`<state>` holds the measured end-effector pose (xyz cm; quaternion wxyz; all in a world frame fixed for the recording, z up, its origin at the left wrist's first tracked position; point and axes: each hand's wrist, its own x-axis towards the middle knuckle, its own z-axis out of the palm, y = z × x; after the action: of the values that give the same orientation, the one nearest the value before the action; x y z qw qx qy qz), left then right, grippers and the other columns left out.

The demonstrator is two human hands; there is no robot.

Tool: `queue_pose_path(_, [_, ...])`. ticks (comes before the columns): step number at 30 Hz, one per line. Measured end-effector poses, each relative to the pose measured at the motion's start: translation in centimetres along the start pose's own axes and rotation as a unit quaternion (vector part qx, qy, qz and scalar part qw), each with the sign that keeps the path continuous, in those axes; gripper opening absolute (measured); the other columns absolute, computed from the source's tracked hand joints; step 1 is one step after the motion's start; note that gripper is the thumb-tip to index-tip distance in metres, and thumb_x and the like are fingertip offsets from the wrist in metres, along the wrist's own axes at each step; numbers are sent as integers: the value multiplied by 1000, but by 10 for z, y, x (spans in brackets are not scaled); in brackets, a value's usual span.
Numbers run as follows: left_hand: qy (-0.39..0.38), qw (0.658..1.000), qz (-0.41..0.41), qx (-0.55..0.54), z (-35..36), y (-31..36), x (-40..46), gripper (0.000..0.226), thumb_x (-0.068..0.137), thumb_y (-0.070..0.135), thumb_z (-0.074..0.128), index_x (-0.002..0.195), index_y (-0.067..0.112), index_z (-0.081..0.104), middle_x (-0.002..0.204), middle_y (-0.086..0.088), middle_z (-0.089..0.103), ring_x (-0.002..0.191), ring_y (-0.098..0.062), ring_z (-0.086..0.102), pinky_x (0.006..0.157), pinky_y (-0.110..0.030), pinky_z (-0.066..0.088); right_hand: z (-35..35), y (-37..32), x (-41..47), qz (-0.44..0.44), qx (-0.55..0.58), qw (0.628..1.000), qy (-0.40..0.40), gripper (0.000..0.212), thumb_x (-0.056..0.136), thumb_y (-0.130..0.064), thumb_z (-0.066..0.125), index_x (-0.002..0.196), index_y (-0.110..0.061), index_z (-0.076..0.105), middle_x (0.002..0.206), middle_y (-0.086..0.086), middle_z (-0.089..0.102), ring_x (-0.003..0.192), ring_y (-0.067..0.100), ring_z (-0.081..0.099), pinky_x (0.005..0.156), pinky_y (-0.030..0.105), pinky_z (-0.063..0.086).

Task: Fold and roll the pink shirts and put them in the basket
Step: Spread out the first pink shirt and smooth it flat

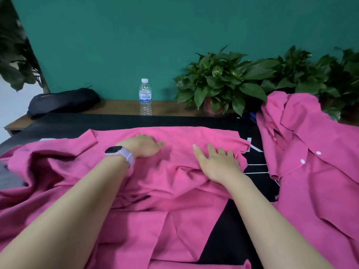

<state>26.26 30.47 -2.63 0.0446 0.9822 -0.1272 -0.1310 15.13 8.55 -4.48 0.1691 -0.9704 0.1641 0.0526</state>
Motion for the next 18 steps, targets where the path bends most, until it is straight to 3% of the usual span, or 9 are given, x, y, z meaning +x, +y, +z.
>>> queue_pose_path(3, [14,999,43,18,5,-25,28,67,106,55,20,161,18,15,168,-10,6,155,-27,2,125,-43,5,-3,-6,-5,-16,12,1000,13,98,85,-87,2,162,-28,14,168,12,12,152,45,6,122,57,6])
queue_pose_path(5, [59,997,44,18,17,-35,32,68,104,56,23,161,21,11,168,-7,4,155,-23,1,125,-42,4,-2,-15,-10,-106,-22,993,50,91,89,-82,4,160,-28,23,169,6,12,155,36,6,125,54,4])
queue_pose_path(8, [137,989,60,-11,30,-33,26,63,104,52,33,158,20,27,166,-8,20,153,-23,16,124,-42,14,7,-33,-17,-240,-50,968,58,83,93,-76,6,154,-28,37,164,-3,30,153,18,20,126,45,8])
queue_pose_path(10, [190,981,41,-23,28,-27,13,51,104,43,39,147,19,47,156,-12,39,144,-29,36,116,-41,30,13,-35,-15,-250,-39,967,13,79,97,-73,12,157,-26,33,163,-5,32,151,14,26,125,43,14])
queue_pose_path(12, [194,981,-21,9,23,-17,-10,43,104,36,35,138,19,54,146,-14,46,133,-35,45,108,-42,37,14,-32,-10,-231,-11,973,-23,79,98,-72,15,161,-25,21,166,-3,25,153,14,21,126,40,14])
queue_pose_path(15, [138,987,-64,43,22,-13,-45,45,104,35,27,139,18,49,143,-14,44,132,-37,44,109,-46,34,12,-30,-4,-211,4,977,-28,84,96,-75,14,162,-24,16,168,0,20,154,15,16,126,38,10])
queue_pose_path(18, [125,988,-93,9,14,-33,-81,48,105,39,24,140,14,46,145,-16,43,134,-38,42,111,-49,34,15,-31,2,-205,-7,978,-25,90,91,-79,9,162,-23,16,168,-3,19,155,14,14,126,40,9])
